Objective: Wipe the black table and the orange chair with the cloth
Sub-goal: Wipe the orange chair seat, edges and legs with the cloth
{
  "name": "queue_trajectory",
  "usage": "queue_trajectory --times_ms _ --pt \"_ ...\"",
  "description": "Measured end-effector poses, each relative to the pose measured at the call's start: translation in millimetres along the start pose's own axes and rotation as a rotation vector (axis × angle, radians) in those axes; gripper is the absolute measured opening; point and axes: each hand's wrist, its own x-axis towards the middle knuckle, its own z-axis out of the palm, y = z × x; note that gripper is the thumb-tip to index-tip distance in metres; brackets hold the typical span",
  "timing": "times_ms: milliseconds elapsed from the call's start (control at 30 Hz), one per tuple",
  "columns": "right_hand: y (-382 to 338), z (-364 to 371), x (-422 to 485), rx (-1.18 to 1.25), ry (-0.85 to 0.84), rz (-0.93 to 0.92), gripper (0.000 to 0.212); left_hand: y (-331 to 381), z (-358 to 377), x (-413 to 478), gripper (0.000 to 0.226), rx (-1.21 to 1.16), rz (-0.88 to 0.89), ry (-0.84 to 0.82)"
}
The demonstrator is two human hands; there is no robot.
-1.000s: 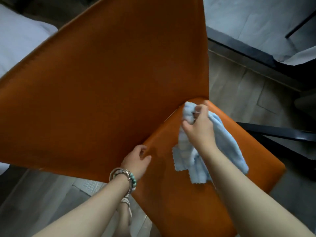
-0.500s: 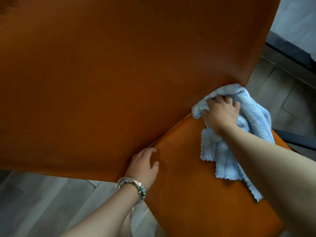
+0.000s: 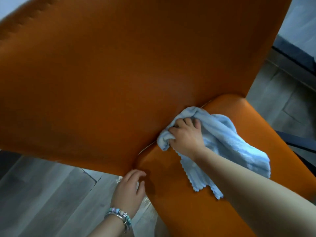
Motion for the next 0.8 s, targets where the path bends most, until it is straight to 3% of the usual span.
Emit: queue_trajectory --times_ms 100,167,233,333,533,700,800 --pt "22 -3 3 -0.026 -0.064 0.239 0.044 -9 -6 -8 0.012 -0.055 -0.139 -0.008" --pt "43 -11 14 0.0 -0.036 0.471 0.06 -15 -14 -8 0.015 -0.175 -0.28 0.114" --pt "51 -16 28 0.009 -0.036 0.533 0.06 -18 -25 -6 0.03 -0.401 -0.363 0.294" --pt "34 -12 31 -0.056 -0.041 0.465 0.053 -11 -40 -2 0.057 -0.617 -0.331 0.352" --pt "-27 5 5 -0.035 -0.022 0.228 0.042 7 -67 4 0.02 -0.678 -0.294 0.273" --pt "-69 16 -23 0.28 -0.122 0.036 0.046 7 -70 2 0.03 -0.68 -0.272 0.267" --pt "-44 15 -22 0.216 -0.062 0.01 0.034 4 -68 4 0.021 -0.714 -0.273 0.262"
